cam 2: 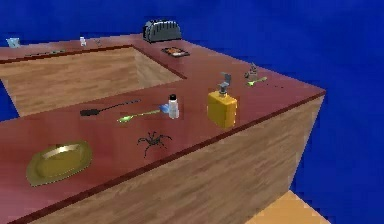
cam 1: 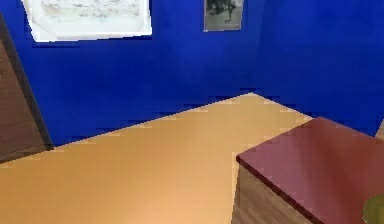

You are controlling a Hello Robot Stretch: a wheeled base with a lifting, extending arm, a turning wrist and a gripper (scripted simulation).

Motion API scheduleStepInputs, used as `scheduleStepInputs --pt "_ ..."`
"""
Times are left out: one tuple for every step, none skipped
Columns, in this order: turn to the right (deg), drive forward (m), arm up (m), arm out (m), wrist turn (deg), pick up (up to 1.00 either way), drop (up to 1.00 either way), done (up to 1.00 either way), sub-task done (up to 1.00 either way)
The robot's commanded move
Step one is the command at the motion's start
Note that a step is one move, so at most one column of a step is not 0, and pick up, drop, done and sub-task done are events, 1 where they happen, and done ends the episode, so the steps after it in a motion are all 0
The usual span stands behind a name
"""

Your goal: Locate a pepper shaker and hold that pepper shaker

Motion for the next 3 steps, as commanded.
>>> scheduleStepInputs --pt "0.0 0.0 0.38 0.0 0.0 0.0 0.0 0.0 0.0" --pt "0.0 0.0 0.0 0.5 0.0 0.0 0.0 0.0 0.0" --pt "0.0 0.0 0.0 0.0 45.0 0.0 0.0 0.0 0.0"
